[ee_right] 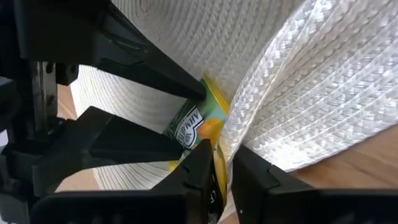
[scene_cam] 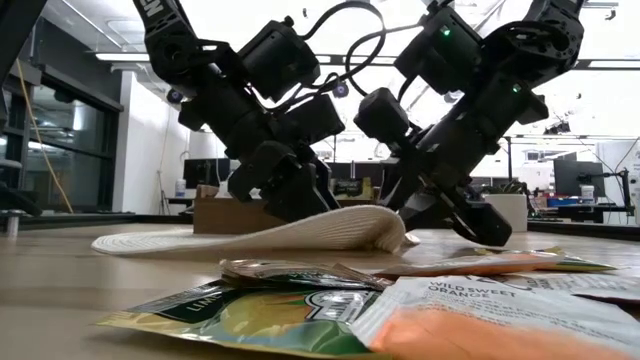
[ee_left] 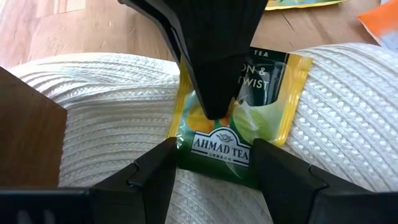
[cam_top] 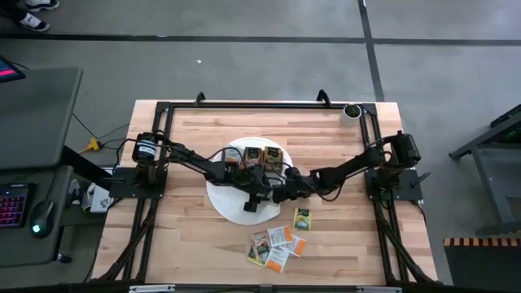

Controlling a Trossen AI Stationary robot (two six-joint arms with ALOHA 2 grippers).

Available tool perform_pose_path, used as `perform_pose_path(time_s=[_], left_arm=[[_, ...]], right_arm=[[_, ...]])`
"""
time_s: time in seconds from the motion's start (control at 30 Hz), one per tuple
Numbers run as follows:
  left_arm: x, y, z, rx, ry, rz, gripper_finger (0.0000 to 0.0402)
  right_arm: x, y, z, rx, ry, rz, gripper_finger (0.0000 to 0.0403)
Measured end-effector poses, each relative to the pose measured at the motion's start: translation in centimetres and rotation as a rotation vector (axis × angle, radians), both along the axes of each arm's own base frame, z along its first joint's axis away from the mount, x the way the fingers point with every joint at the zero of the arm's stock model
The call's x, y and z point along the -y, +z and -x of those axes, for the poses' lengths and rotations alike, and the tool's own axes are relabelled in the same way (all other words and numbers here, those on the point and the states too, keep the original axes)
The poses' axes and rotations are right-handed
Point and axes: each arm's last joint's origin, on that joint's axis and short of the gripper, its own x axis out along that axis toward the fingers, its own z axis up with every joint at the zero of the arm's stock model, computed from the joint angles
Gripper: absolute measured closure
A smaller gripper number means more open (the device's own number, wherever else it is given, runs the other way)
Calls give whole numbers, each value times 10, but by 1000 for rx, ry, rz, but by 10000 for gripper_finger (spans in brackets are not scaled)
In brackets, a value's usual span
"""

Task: Pick & Place Tea
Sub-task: Put the yellow tea bag into the right section of the wooden organizer

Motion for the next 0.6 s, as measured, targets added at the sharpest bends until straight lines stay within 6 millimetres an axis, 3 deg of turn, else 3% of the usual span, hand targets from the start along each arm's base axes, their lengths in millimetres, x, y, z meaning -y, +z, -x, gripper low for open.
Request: perform_pose_path(time_s=[0.2,0.6], left_arm=[[0,1,-1,5,-3,4,197],[0,0,0,3,-1,1,197]], right_arm=[[-2,11,2,20,36,16,365],[-8,26,10,13,66,25,328]])
